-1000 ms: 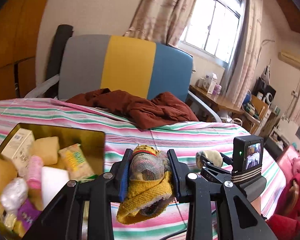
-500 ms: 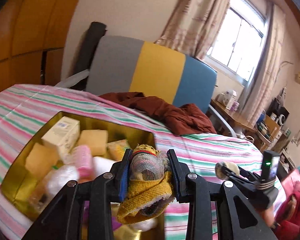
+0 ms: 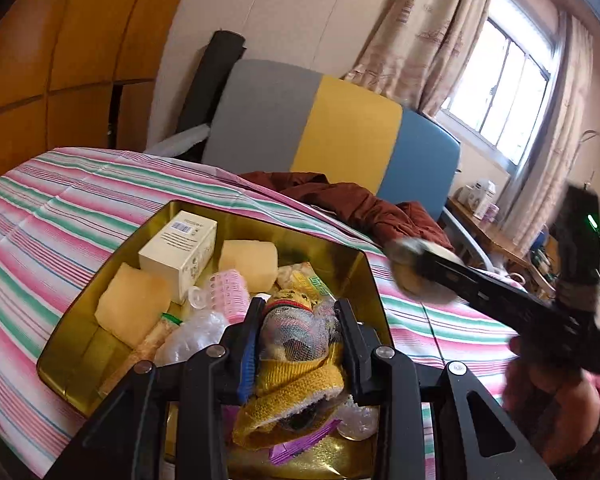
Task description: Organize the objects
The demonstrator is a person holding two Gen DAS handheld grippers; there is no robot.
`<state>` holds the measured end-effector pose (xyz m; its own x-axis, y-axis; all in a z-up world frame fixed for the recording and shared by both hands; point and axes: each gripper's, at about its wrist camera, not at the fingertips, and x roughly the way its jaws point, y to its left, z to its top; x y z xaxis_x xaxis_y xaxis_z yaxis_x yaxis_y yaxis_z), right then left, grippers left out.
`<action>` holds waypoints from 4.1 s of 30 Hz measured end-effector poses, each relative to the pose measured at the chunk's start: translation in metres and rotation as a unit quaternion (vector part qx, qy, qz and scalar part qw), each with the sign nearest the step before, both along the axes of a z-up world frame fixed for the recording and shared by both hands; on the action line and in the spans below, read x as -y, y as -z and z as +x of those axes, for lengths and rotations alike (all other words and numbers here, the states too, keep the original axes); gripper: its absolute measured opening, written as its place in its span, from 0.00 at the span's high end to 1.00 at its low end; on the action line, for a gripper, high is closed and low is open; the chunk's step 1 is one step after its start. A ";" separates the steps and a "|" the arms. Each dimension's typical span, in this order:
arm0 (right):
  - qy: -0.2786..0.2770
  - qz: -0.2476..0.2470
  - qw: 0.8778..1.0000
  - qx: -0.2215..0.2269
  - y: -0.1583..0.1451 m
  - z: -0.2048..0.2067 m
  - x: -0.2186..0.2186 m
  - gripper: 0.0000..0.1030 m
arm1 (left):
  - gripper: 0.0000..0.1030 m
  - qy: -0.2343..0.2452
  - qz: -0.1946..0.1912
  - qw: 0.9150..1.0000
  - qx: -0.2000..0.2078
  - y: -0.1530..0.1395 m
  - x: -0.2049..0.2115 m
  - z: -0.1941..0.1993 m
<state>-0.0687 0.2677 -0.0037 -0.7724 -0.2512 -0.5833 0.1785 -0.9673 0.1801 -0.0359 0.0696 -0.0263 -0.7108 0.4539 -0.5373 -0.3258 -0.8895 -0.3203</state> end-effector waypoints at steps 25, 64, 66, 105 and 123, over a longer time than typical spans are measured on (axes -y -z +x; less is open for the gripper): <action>0.057 -0.064 0.995 0.043 0.015 0.013 -0.006 0.29 | 0.66 0.050 -0.001 0.997 0.059 0.035 -0.018 -0.018; -0.015 0.118 0.990 0.070 0.038 0.031 0.096 0.29 | 0.00 -0.226 -0.115 0.967 0.026 -0.014 0.109 0.042; -0.015 0.128 0.989 0.078 0.040 0.020 0.101 0.29 | 0.00 -0.237 -0.123 0.964 0.018 -0.021 0.113 0.046; 0.057 0.040 0.997 0.023 -0.030 0.031 0.099 0.24 | 0.00 -0.325 -0.162 0.929 0.070 -0.065 0.188 0.103; 0.013 0.066 0.992 0.108 -0.034 0.071 0.149 0.24 | 0.00 -0.262 -0.178 0.942 0.108 -0.055 0.165 0.072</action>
<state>0.0026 0.1192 0.0300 -0.6303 -0.1435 -0.7630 0.1247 -0.9887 0.0829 0.0365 -0.0955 0.0286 -0.6436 -0.1660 -0.7471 0.2269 -0.9737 0.0209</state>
